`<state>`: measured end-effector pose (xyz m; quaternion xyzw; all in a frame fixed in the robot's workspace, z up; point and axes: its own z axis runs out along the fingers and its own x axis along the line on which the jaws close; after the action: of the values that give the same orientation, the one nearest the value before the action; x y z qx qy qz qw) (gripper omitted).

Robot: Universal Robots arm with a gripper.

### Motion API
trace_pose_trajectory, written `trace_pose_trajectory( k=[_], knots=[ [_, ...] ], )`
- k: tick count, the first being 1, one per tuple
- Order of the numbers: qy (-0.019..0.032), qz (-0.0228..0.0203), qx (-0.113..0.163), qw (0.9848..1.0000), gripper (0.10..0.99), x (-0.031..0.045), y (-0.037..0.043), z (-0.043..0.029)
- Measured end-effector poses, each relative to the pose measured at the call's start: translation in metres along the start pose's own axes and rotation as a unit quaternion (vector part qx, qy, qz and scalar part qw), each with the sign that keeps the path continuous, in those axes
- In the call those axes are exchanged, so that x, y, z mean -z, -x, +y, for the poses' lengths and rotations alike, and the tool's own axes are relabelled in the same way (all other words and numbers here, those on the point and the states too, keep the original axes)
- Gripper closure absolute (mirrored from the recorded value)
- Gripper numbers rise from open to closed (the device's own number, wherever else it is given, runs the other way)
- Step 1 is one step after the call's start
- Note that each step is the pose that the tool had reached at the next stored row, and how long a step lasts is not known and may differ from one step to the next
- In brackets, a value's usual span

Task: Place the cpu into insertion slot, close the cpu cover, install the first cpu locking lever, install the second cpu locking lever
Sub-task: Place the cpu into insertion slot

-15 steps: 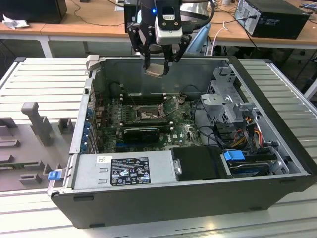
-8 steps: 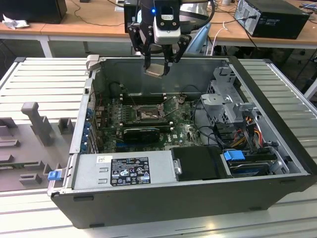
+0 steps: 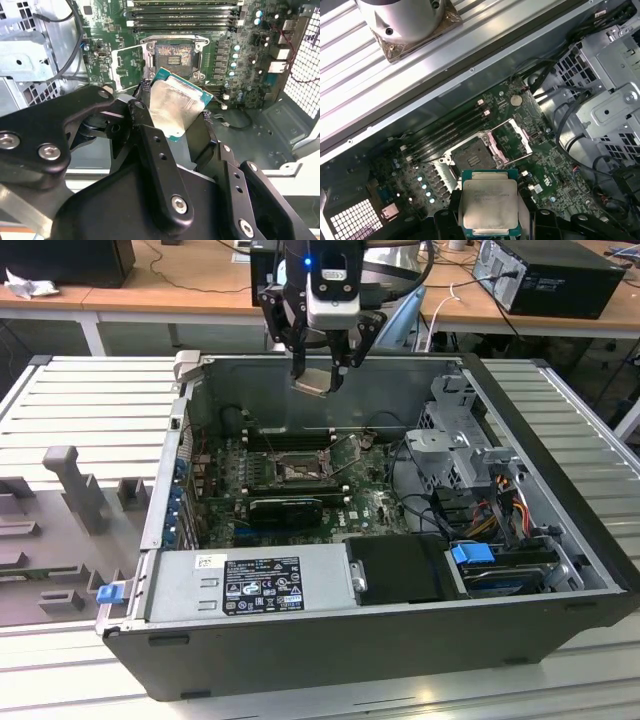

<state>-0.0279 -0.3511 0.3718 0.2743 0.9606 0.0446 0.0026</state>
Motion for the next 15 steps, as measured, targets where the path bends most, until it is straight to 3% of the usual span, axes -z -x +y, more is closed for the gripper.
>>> trace_pose_trajectory(
  k=[15],
  knots=[
    [0.0011,-0.0047,-0.054,0.9986,0.557,0.0,0.0,0.0]
  ],
)
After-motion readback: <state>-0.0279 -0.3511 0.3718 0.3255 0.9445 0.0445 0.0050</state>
